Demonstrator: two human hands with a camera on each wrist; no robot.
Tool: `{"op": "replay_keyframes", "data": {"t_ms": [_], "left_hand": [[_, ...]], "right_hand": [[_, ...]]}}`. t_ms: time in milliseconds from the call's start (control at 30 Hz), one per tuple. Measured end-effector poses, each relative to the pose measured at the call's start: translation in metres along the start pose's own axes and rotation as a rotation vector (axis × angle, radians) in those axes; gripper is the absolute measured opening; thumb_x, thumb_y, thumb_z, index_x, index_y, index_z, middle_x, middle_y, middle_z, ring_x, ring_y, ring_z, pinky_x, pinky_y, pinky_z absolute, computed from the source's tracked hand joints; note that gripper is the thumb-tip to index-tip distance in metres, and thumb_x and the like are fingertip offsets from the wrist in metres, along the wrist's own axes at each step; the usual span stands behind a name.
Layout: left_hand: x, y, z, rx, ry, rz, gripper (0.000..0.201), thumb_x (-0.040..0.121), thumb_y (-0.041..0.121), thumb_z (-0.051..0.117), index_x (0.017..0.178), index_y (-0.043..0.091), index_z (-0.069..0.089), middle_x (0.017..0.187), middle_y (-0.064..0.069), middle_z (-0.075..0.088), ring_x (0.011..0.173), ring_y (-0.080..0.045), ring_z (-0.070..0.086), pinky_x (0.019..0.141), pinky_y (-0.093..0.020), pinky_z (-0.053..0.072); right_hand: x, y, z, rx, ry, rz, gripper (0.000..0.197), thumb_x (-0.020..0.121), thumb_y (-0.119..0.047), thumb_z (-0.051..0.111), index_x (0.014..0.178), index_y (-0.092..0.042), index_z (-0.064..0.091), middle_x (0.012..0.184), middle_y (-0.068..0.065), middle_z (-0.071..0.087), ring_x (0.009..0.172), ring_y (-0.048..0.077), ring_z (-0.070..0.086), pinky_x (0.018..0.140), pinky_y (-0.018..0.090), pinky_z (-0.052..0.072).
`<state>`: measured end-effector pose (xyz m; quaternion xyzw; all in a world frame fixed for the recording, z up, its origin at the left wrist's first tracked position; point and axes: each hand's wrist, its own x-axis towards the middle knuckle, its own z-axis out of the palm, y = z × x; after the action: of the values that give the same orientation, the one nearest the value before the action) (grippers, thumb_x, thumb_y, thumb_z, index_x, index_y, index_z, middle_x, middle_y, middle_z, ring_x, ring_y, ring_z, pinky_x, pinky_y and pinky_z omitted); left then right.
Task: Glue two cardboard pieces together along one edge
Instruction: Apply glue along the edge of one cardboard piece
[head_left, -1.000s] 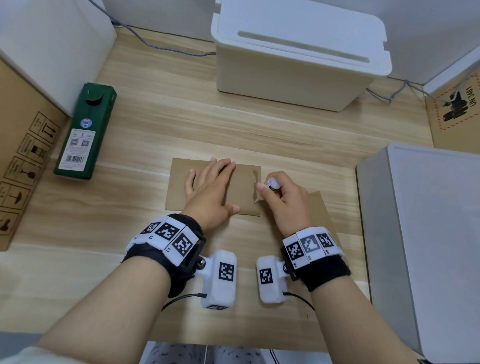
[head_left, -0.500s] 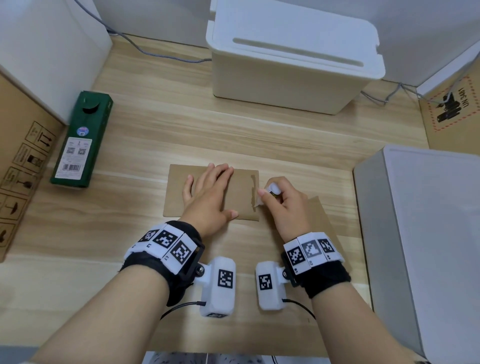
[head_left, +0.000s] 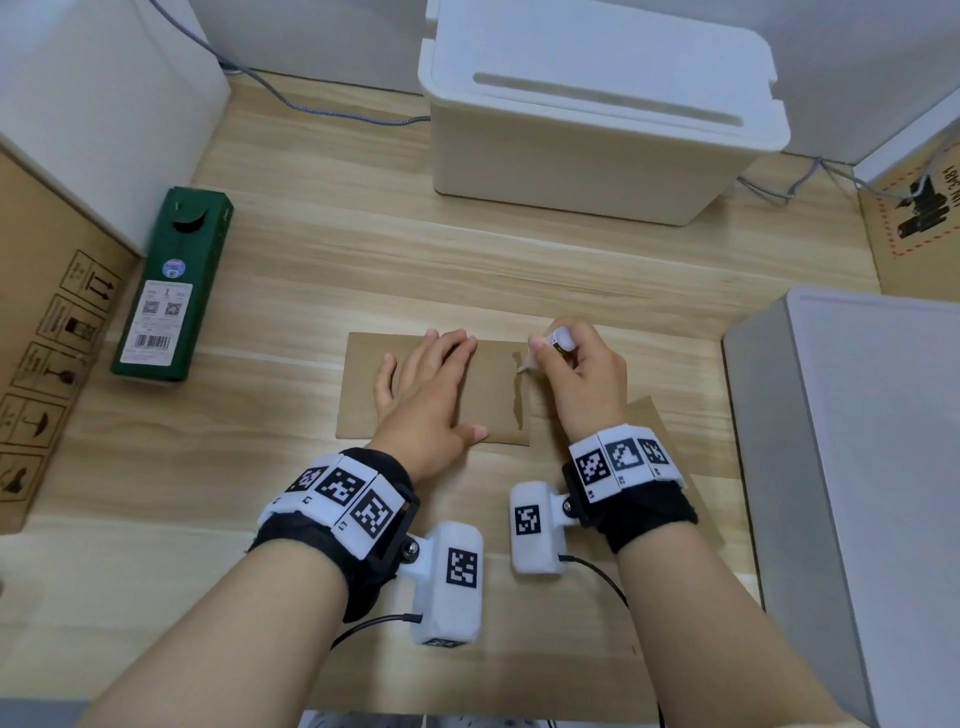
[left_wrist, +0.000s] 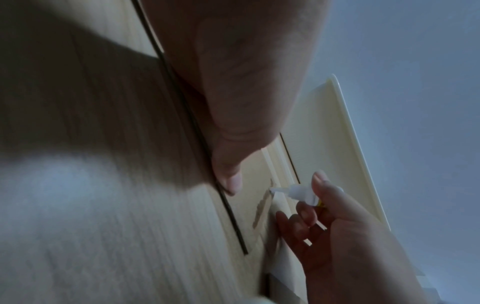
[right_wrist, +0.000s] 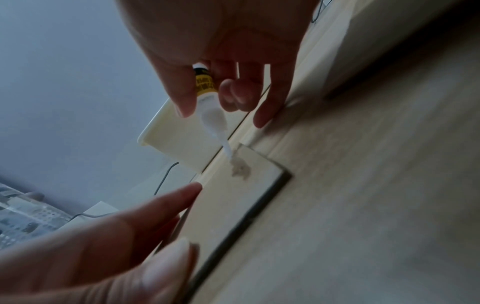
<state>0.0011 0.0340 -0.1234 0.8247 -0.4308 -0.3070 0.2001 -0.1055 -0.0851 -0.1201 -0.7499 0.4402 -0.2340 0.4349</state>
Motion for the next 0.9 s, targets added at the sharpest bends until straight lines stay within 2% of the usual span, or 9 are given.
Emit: {"op": "replay_keyframes", "data": {"t_ms": [100, 267, 367, 467, 500, 567, 633, 767, 900], "left_hand": [[0.0, 0.0, 0.0, -0.002, 0.0, -0.001, 0.089, 0.076, 0.028, 0.067, 0.145, 0.031, 0.012, 0.155, 0.015, 0.006, 0.144, -0.006, -0.01, 0.112, -0.038, -0.015], [0.001, 0.0, 0.0, -0.003, 0.001, -0.001, 0.088, 0.076, 0.029, 0.067, 0.144, 0.031, 0.012, 0.155, 0.015, 0.006, 0.143, -0.006, -0.01, 0.112, -0.038, -0.016], [0.001, 0.001, 0.0, 0.001, -0.006, -0.003, 0.088, 0.076, 0.029, 0.067, 0.144, 0.031, 0.012, 0.155, 0.015, 0.006, 0.143, -0.006, -0.01, 0.112, -0.039, -0.016], [0.001, 0.0, 0.0, -0.001, -0.005, -0.009, 0.088, 0.076, 0.029, 0.067, 0.144, 0.031, 0.012, 0.155, 0.015, 0.007, 0.144, -0.006, -0.01, 0.112, -0.04, -0.016], [0.001, 0.0, 0.0, -0.002, -0.005, -0.01, 0.088, 0.076, 0.028, 0.067, 0.144, 0.031, 0.012, 0.155, 0.015, 0.007, 0.144, -0.006, -0.009, 0.113, -0.04, -0.016], [0.0, 0.001, 0.0, 0.0, -0.004, -0.015, 0.087, 0.075, 0.028, 0.068, 0.144, 0.031, 0.014, 0.155, 0.015, 0.008, 0.144, -0.006, -0.009, 0.113, -0.039, -0.015], [0.0, 0.002, 0.0, -0.014, 0.013, -0.024, 0.086, 0.073, 0.026, 0.07, 0.143, 0.03, 0.019, 0.154, 0.014, 0.012, 0.144, -0.007, -0.004, 0.113, -0.039, -0.014], [-0.002, 0.01, -0.003, -0.082, 0.133, -0.051, 0.074, 0.064, 0.019, 0.078, 0.13, 0.026, 0.043, 0.146, 0.008, 0.025, 0.139, -0.012, 0.022, 0.116, -0.04, -0.003], [-0.006, 0.031, -0.015, -0.221, 0.205, -0.007, 0.061, 0.064, 0.014, 0.079, 0.117, 0.02, 0.051, 0.129, 0.007, 0.037, 0.126, -0.014, 0.037, 0.111, -0.037, 0.025]], "right_hand": [[-0.011, 0.001, -0.003, 0.001, -0.051, 0.0, 0.019, 0.079, -0.027, 0.058, 0.073, -0.01, 0.053, 0.063, 0.013, 0.061, 0.054, 0.007, 0.044, 0.052, 0.015, 0.033], [-0.011, -0.004, -0.004, 0.043, -0.026, 0.01, 0.016, 0.081, -0.019, 0.06, 0.076, -0.005, 0.054, 0.058, -0.005, 0.053, 0.05, -0.001, 0.046, 0.052, 0.012, 0.033], [-0.019, -0.001, -0.009, 0.043, -0.086, 0.029, 0.018, 0.081, -0.021, 0.06, 0.076, -0.005, 0.054, 0.06, 0.003, 0.057, 0.05, 0.002, 0.046, 0.051, 0.012, 0.034], [-0.032, 0.005, -0.013, 0.05, -0.171, 0.068, 0.022, 0.076, -0.033, 0.058, 0.069, -0.014, 0.05, 0.064, 0.011, 0.065, 0.055, 0.012, 0.05, 0.057, 0.027, 0.039], [-0.035, 0.005, -0.014, 0.076, -0.178, 0.086, 0.021, 0.075, -0.035, 0.058, 0.067, -0.017, 0.05, 0.065, 0.01, 0.066, 0.056, 0.015, 0.051, 0.058, 0.029, 0.04], [-0.038, 0.001, -0.018, 0.221, -0.146, 0.137, 0.014, 0.074, -0.031, 0.06, 0.065, -0.023, 0.053, 0.062, -0.003, 0.062, 0.056, 0.008, 0.051, 0.058, 0.024, 0.039], [-0.04, -0.004, -0.024, 0.391, -0.089, 0.186, 0.008, 0.073, -0.028, 0.062, 0.067, -0.025, 0.057, 0.065, -0.007, 0.056, 0.059, 0.005, 0.049, 0.062, 0.024, 0.039], [-0.044, -0.017, -0.049, 0.708, 0.002, 0.265, 0.009, 0.07, -0.02, 0.068, 0.075, -0.025, 0.062, 0.066, -0.004, 0.06, 0.056, 0.006, 0.047, 0.059, 0.022, 0.039], [-0.047, -0.03, -0.086, 0.881, 0.061, 0.224, 0.015, 0.069, -0.013, 0.065, 0.079, -0.022, 0.058, 0.07, -0.003, 0.071, 0.064, 0.006, 0.059, 0.06, 0.018, 0.043]]}}
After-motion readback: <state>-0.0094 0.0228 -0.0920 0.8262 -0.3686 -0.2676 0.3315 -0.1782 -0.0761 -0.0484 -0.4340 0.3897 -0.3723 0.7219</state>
